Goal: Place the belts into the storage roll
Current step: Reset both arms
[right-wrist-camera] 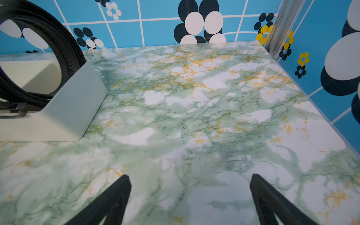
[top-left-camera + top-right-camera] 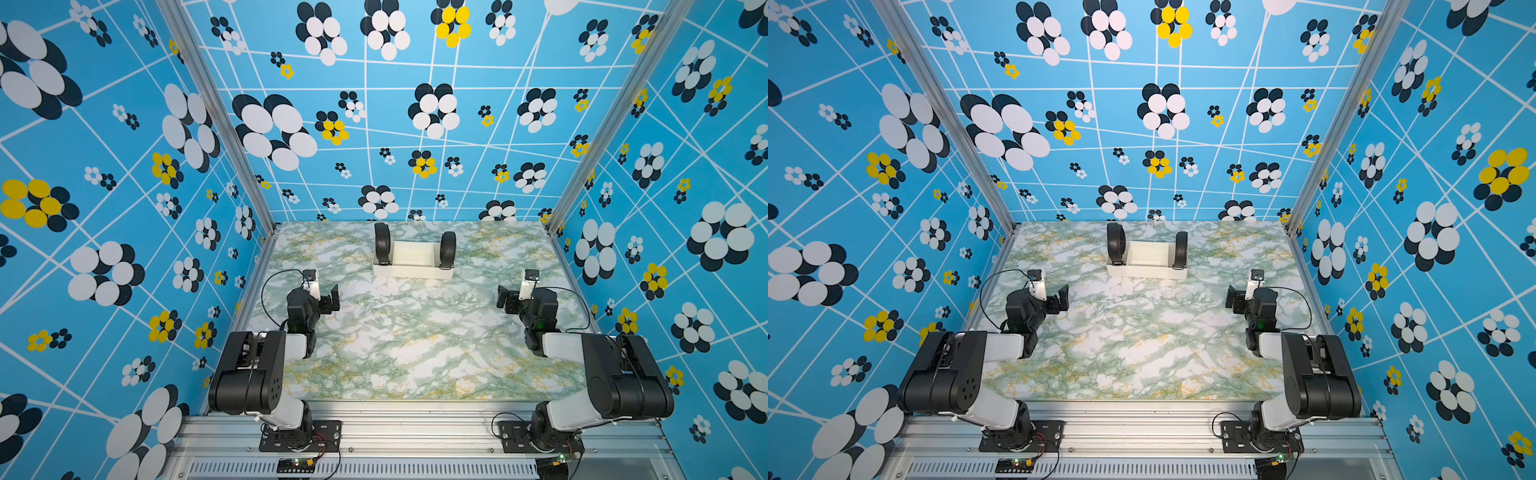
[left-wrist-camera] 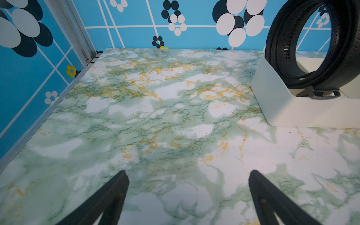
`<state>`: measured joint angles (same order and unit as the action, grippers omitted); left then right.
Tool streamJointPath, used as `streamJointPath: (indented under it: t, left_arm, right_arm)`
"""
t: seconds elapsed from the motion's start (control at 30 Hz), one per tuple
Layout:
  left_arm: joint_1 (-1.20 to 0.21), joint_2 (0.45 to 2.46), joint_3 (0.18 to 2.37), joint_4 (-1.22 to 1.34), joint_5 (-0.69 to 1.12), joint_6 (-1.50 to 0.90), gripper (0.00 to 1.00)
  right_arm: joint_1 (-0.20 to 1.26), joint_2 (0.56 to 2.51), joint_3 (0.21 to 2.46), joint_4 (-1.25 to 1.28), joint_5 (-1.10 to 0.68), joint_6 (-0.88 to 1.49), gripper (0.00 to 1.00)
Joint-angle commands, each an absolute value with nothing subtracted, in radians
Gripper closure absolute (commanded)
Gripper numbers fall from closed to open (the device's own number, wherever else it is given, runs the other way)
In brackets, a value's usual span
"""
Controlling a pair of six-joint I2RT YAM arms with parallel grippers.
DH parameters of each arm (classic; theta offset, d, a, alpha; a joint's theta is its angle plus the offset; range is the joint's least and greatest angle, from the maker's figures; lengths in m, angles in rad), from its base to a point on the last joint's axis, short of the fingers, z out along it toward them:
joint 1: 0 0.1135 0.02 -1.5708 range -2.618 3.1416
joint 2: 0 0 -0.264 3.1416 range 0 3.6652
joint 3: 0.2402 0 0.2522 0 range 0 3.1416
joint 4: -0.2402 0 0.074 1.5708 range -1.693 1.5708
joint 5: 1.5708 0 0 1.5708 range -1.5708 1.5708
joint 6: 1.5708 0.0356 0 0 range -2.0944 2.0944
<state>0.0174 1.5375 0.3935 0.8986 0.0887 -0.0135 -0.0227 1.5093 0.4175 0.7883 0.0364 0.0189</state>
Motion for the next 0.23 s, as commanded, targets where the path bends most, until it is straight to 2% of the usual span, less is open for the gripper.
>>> streamJointPath:
  t: [0.0,0.2]
  left_arm:
    - [0.009,1.55,0.38,0.926,0.076,-0.006,0.0]
    - [0.009,1.549,0.381,0.926,0.075,-0.005,0.01]
  right_arm:
    - [-0.019,1.508,0.425,0.765,0.053,0.03,0.01]
    - [-0.011,1.508,0.42,0.772,0.062,0.022,0.01]
